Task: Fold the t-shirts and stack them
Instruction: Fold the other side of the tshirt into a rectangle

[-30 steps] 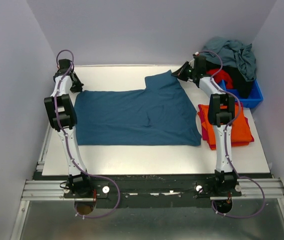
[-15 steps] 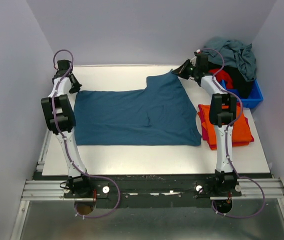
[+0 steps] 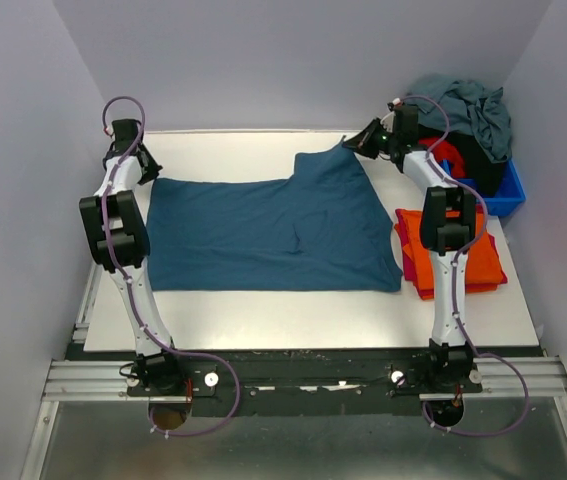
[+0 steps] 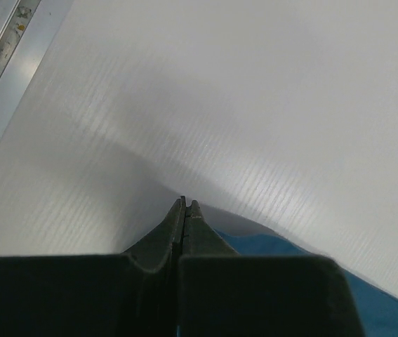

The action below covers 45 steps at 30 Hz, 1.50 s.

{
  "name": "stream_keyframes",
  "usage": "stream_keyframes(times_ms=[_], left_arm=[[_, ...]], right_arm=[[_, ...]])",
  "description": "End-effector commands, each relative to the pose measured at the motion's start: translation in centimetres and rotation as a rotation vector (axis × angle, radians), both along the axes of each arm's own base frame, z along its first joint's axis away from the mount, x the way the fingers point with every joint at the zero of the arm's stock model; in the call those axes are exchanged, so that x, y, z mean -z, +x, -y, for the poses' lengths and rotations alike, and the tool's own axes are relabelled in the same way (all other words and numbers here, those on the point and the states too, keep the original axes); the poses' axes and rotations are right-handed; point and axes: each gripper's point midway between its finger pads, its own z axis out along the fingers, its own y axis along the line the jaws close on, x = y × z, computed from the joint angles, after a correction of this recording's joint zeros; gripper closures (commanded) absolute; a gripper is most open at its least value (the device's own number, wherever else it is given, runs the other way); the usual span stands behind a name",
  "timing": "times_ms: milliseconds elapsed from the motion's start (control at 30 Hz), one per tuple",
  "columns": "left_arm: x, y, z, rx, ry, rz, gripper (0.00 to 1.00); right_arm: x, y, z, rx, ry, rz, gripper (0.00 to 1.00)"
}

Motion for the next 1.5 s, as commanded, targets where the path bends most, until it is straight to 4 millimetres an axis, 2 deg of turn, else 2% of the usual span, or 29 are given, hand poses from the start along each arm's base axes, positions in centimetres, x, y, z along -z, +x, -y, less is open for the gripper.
stream_keyframes(times_ms=[0, 200, 667, 1033, 1467], left_arm=[[-2.9, -0.3, -0.6, -0.021, 0.025, 0.057, 1.0], [-3.1, -1.4, -0.3, -0.022, 0.028, 0.069, 1.0], [-4.0, -4.3, -0.7, -0.054, 0.079, 0.062, 1.0], [-4.1, -7.5, -1.4, -0.121, 0.124, 0.043, 1.0], [-3.9, -10.0, -1.3, -0.16, 0.11, 0.057, 1.0]], right_arm=[[-3.6, -1.1, 0.2, -0.039, 0.037, 0.04, 0.99], [-4.3, -2.8, 0.5, -0.053, 0.036, 0.027, 0.99], [-4.6, -9.1, 1.0, -0.078, 0.004, -0.048, 0.99], [-6.4, -13.3, 1.1, -0.092, -0.005, -0.056, 0.99], [-5.3, -18.6, 1.4, -0.113, -0.025, -0.112, 0.99]])
